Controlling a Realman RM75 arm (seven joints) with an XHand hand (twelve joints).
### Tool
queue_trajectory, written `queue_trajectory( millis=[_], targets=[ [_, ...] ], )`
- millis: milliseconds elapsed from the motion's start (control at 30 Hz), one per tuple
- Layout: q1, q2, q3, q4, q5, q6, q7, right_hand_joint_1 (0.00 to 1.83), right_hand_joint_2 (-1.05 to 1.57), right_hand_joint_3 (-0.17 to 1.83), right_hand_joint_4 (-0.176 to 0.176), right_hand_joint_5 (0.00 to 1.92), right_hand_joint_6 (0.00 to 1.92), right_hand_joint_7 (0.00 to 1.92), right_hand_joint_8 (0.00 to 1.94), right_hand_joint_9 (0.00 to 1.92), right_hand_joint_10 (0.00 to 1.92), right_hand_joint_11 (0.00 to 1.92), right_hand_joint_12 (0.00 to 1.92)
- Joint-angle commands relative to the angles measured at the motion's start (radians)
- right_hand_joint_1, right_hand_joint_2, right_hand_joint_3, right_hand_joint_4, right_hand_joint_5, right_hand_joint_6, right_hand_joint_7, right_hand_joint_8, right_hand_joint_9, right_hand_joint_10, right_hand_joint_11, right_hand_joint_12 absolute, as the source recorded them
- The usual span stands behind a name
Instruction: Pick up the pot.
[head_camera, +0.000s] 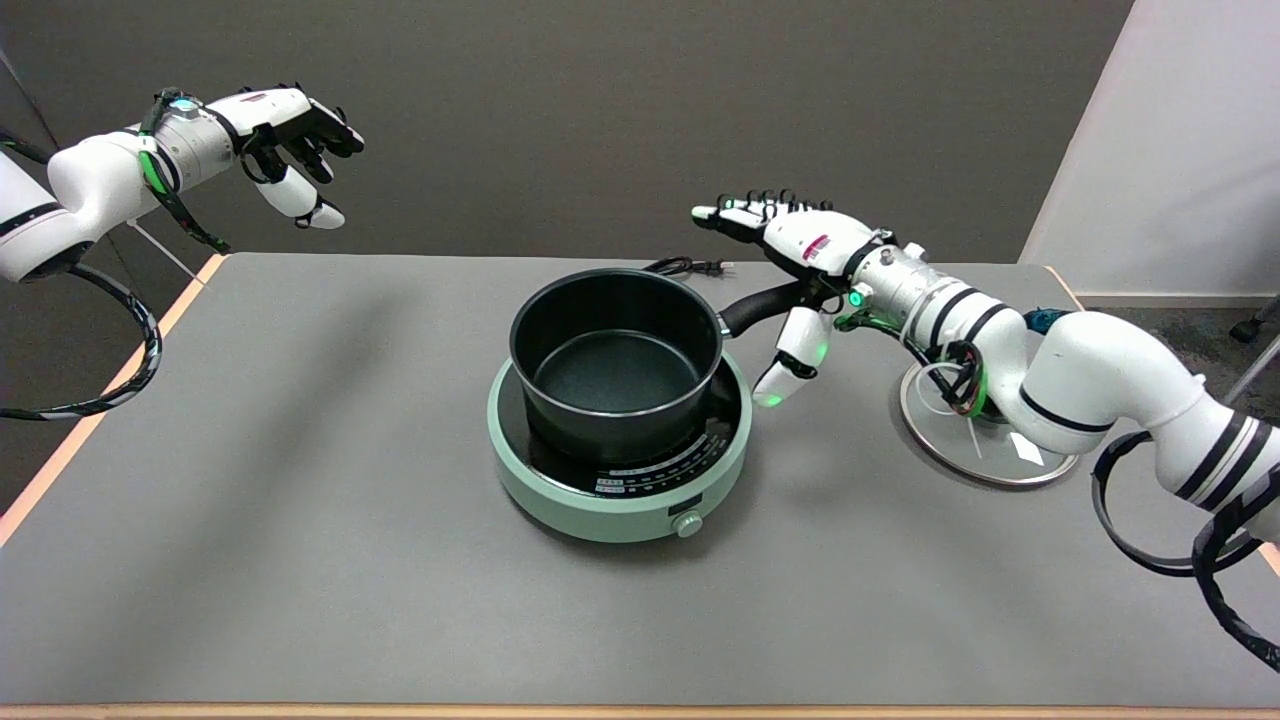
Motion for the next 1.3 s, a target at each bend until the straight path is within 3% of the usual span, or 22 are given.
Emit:
queue_trajectory(
  millis=[33, 600, 933, 1300],
  targets=[
    [0.009, 0.026, 0.008, -0.007, 0.035, -0.028, -0.005, 1.07, -0.31, 0.59, 0.176, 0.35, 0.35, 0.35, 0.35, 0.35, 0.35, 0.35, 0.35],
    [0.009, 0.026, -0.011, -0.015, 0.043, -0.025, -0.001, 1.06, -0.3, 0.64, 0.176, 0.48, 0.48, 0.48, 0.48, 0.48, 0.48, 0.48, 0.48],
    [0.011, 0.026, -0.026, -0.027, 0.043, -0.021, 0.002, 1.04, -0.28, 0.68, 0.176, 0.83, 0.83, 0.83, 0.83, 0.83, 0.83, 0.83, 0.83],
    [0.021, 0.024, -0.029, -0.04, 0.044, -0.024, 0.003, 1.04, -0.29, 0.69, 0.176, 0.87, 0.87, 0.87, 0.87, 0.87, 0.87, 0.87, 0.87]
  ],
)
